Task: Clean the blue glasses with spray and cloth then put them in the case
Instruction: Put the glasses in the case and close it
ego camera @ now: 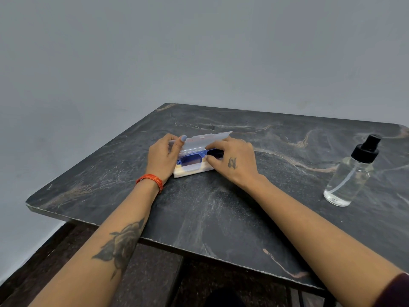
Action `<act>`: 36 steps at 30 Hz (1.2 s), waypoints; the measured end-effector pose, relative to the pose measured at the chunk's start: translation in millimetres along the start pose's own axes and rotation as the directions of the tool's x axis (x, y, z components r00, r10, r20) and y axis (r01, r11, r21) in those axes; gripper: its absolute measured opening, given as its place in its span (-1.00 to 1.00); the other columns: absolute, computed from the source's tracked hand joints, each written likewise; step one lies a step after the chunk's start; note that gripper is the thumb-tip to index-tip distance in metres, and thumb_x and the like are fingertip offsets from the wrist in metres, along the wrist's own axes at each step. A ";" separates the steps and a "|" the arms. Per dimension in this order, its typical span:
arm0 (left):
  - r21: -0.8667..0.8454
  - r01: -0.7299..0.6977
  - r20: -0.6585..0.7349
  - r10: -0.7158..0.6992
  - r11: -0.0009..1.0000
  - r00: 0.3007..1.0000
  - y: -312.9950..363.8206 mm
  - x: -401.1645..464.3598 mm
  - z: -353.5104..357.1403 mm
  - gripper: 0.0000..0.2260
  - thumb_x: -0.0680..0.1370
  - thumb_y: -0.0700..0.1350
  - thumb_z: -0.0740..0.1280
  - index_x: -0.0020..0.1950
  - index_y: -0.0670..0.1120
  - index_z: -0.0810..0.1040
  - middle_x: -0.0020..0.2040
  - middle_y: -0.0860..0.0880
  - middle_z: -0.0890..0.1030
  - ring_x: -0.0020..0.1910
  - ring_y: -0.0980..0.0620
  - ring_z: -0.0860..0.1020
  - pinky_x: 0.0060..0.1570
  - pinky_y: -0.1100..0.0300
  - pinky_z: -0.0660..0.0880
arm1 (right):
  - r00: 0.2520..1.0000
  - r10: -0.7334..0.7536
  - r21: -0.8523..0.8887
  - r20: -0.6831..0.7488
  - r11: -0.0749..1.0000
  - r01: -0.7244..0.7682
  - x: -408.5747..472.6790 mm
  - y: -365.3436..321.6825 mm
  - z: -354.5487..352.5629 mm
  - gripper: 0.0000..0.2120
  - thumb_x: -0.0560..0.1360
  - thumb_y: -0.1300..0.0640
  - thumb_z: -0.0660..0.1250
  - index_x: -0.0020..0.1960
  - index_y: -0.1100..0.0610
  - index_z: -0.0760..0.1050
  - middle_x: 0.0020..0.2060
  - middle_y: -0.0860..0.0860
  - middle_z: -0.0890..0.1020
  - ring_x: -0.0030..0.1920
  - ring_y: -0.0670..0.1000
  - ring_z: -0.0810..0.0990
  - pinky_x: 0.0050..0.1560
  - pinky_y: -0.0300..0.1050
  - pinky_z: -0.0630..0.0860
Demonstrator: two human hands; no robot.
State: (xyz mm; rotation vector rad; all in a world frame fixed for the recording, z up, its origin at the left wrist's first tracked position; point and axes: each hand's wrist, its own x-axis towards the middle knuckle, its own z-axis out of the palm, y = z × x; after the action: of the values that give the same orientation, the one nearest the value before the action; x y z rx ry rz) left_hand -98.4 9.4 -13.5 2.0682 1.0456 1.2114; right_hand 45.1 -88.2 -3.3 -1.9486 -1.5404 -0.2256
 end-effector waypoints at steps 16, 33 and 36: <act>-0.001 0.007 -0.012 -0.007 1.000 1.000 -1.1 -0.2 0.4 -0.68 0.55 0.07 0.21 -0.03 -0.18 0.56 -0.05 -0.15 0.63 -0.07 -0.01 0.54 -0.10 0.22 0.37 | 0.994 -0.049 0.056 0.100 0.997 0.044 1.0 4.5 -2.7 -0.68 0.50 0.25 0.19 0.13 0.01 0.59 0.02 0.01 0.68 0.06 0.06 0.60 0.12 -0.12 0.46; 0.040 -0.106 -0.018 0.106 0.994 0.994 1.3 -3.5 -1.7 -0.78 0.56 0.00 0.25 -0.05 -0.13 0.58 -0.16 0.06 0.55 -0.18 0.10 0.45 -0.24 0.39 0.32 | 0.997 0.055 0.324 -0.057 0.945 -0.033 4.2 20.0 -6.7 -0.67 0.45 0.39 0.18 0.07 0.10 0.59 0.05 0.03 0.64 0.09 0.06 0.54 0.17 -0.03 0.45; 0.063 -0.155 -0.003 0.156 0.986 0.988 0.2 -3.9 -2.3 -0.79 0.56 -0.02 0.25 -0.03 -0.12 0.60 -0.13 0.06 0.57 -0.18 0.13 0.45 -0.24 0.49 0.29 | 0.976 0.015 0.285 -0.218 0.957 0.049 4.0 20.7 -9.1 -0.71 0.38 0.26 0.30 0.09 0.12 0.55 0.05 0.03 0.60 0.09 0.05 0.50 0.18 -0.05 0.43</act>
State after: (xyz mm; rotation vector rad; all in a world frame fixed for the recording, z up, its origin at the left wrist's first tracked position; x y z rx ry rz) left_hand -101.6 6.2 -14.1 2.2307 0.9513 1.2775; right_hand 67.6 -92.5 -1.8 -1.6251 -1.3634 -0.2017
